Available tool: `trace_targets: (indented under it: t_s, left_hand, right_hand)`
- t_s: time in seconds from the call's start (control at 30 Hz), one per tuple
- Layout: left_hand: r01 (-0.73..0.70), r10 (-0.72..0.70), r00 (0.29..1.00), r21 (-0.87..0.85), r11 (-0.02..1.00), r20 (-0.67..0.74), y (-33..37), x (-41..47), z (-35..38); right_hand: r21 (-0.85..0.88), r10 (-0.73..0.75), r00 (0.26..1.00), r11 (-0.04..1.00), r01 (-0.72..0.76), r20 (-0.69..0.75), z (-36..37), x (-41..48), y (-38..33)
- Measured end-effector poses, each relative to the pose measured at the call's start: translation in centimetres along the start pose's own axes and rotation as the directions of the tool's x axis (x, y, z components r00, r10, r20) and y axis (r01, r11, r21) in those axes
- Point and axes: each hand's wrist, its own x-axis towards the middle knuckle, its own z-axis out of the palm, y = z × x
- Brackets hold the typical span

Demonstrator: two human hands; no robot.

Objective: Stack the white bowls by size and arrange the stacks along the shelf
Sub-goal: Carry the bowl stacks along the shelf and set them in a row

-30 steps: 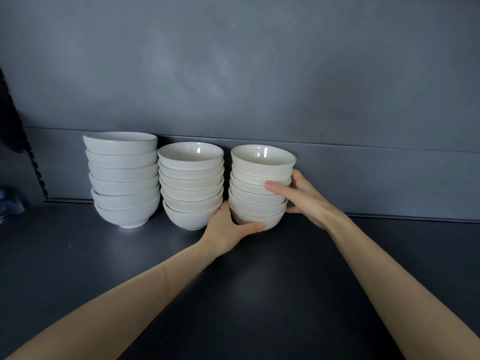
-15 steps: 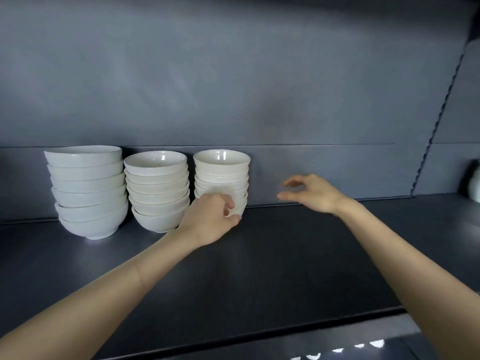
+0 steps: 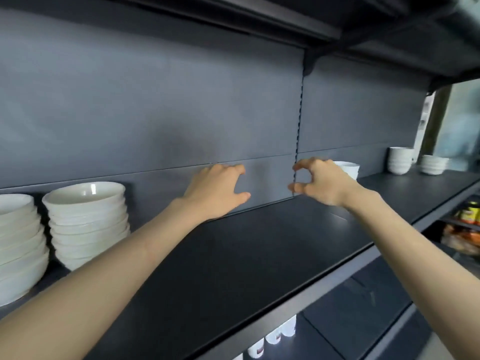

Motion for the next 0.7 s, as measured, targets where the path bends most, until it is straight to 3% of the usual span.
trace_targets:
  t_s: [0.17, 0.7]
  left_hand:
    - [-0.092, 0.090, 0.993, -0.025, 0.995, -0.070, 7.8, 4.8, 2.6]
    - [-0.272, 0.268, 0.958, -0.027, 0.962, -0.104, 31.5, 20.5, 12.6]
  right_hand:
    - [-0.083, 0.058, 0.995, 0.994, -0.065, -0.076, -3.1, -1.5, 8.6]
    - [-0.196, 0.233, 0.959, 0.945, -0.263, -0.164, -10.9, -1.0, 36.4]
